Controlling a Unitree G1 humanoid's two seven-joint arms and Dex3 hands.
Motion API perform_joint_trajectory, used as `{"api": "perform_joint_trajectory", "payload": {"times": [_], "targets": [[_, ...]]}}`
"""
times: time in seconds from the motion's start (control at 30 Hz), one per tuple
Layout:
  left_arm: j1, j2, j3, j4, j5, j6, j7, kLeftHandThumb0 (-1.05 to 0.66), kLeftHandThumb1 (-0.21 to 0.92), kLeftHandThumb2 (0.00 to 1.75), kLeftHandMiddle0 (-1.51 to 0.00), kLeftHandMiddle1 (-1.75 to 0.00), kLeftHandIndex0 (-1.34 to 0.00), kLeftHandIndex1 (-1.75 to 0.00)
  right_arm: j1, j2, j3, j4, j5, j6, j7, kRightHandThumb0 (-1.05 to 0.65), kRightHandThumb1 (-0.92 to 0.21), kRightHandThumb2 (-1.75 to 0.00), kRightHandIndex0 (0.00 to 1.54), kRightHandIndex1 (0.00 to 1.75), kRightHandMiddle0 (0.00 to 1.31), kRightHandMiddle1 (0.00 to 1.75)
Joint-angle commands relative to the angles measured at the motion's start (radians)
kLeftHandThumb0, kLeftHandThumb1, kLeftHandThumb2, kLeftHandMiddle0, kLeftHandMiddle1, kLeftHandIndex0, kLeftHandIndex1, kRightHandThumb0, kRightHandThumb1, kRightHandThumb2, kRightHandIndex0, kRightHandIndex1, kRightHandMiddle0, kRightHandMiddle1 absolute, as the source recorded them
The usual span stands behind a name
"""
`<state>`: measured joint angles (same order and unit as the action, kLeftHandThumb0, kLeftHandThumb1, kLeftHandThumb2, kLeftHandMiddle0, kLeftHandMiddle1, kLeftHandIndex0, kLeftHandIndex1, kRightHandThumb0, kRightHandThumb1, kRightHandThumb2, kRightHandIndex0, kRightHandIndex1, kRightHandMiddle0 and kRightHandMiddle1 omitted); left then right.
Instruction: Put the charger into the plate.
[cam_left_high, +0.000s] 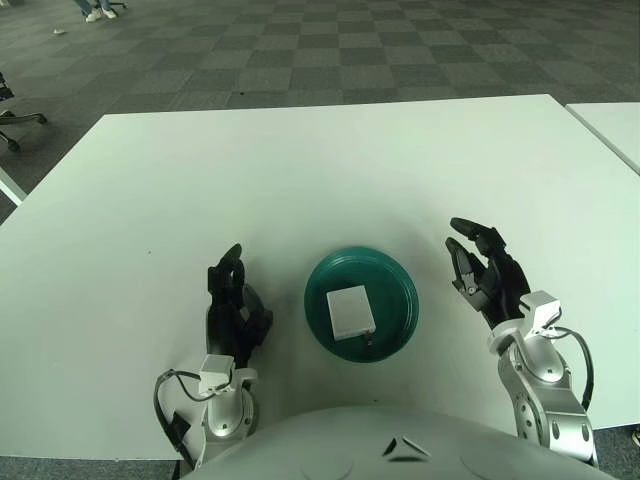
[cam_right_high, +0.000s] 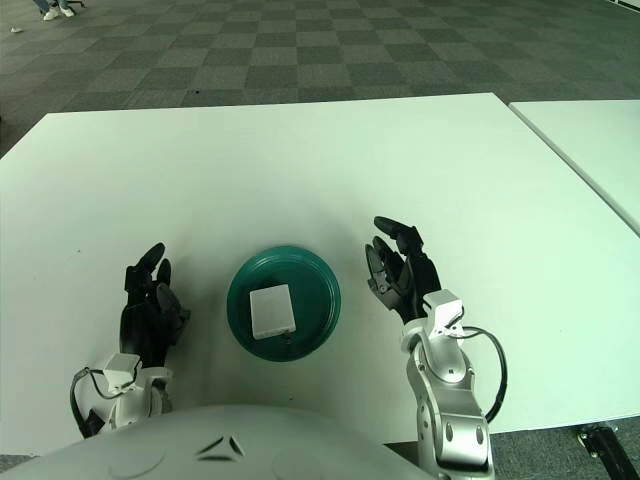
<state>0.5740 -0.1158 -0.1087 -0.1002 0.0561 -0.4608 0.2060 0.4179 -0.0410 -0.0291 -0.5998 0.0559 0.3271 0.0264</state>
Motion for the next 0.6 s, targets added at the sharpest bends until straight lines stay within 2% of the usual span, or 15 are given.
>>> {"api": "perform_joint_trajectory", "payload": {"times": [0.0,0.1,0.2,0.23,0.27,0.3,0.57], "targets": [[0.032,-0.011,-0.021,0.044,0.008,0.035,-0.012,-0.90,0.92,0.98,-0.22,0.00,0.00,-0.72,0.012,0.009,0.016,-0.024,-0.012,-0.012,-0.010,-0.56,-0.88,-0.53,0.29,0.00,0.00,0.84],[0.026,-0.025,-0.022,0.081,0.011,0.026,-0.001,-0.91,0.92,1.00,-0.20,0.00,0.00,-0.69,0.021,0.003,0.032,0.040,-0.023,-0.061,-0.002,-0.56,-0.88,-0.53,0.29,0.00,0.00,0.83],[0.020,-0.030,-0.016,0.116,0.003,0.011,-0.002,-0.91,0.92,1.01,-0.20,0.00,0.00,-0.69,-0.115,-0.048,0.059,0.663,-0.074,-0.377,0.063,-0.60,-0.90,-0.58,0.27,0.00,0.00,0.73],[0.020,-0.030,-0.013,0.122,0.000,0.006,-0.004,-0.91,0.92,1.01,-0.20,0.00,0.00,-0.70,-0.152,-0.057,0.061,0.809,-0.082,-0.452,0.073,-0.62,-0.91,-0.62,0.27,0.00,0.00,0.68],[0.019,-0.028,-0.010,0.128,-0.004,0.002,-0.007,-0.90,0.92,1.01,-0.20,0.00,0.00,-0.70,-0.179,-0.060,0.054,0.889,-0.079,-0.501,0.082,-0.64,-0.91,-0.64,0.26,0.00,0.00,0.65],[0.019,-0.027,-0.007,0.131,-0.007,-0.001,-0.009,-0.90,0.92,1.01,-0.20,0.00,0.00,-0.70,-0.194,-0.062,0.050,0.936,-0.076,-0.534,0.087,-0.65,-0.92,-0.65,0.26,0.00,0.00,0.65],[0.010,-0.004,0.011,0.143,-0.024,-0.031,-0.029,-0.88,0.92,1.00,-0.21,-0.01,0.00,-0.71,-0.184,-0.053,0.093,0.994,-0.138,-0.720,0.022,-0.75,-0.92,-0.72,0.24,0.00,0.00,0.58]]}}
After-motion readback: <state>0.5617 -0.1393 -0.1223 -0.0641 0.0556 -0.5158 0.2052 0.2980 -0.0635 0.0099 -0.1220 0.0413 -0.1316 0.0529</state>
